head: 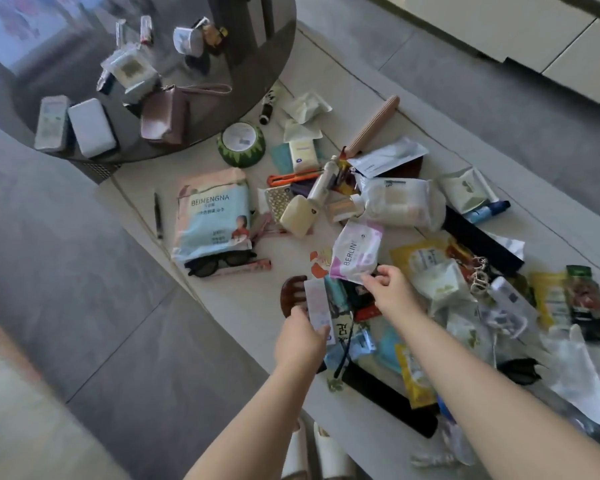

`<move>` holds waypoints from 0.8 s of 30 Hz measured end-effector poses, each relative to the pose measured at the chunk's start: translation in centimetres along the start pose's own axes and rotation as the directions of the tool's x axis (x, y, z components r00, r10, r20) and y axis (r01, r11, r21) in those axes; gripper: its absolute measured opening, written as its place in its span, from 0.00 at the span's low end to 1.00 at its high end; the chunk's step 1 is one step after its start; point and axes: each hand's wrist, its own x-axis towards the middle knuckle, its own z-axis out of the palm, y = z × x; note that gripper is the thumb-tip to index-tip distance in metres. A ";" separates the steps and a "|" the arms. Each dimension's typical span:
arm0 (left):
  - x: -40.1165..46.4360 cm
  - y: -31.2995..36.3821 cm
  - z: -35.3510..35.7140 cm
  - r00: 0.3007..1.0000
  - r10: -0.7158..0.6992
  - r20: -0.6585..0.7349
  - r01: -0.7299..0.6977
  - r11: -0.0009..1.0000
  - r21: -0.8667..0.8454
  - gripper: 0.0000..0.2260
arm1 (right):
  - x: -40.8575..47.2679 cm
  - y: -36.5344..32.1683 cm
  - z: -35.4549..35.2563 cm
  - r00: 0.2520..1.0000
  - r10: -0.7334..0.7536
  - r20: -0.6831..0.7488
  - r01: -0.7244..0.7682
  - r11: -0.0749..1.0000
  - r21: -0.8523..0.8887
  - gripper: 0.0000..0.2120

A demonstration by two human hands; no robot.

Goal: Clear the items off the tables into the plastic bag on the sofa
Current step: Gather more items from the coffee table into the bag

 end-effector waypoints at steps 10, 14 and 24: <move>3.2 1.1 1.8 0.979 -0.191 -0.074 0.197 0.976 0.089 0.23 | 5.8 -1.7 3.3 0.961 0.206 -0.182 -0.173 0.968 0.184 0.19; 4.0 1.1 2.0 0.986 -0.165 -0.028 0.166 0.985 0.050 0.19 | 6.4 -1.0 3.2 0.967 0.193 -0.165 -0.159 0.967 0.197 0.14; 3.2 -0.8 -0.9 0.996 -0.072 -0.043 0.060 0.969 -0.238 0.19 | 3.5 0.4 0.5 0.975 0.205 -0.088 -0.160 0.919 0.360 0.03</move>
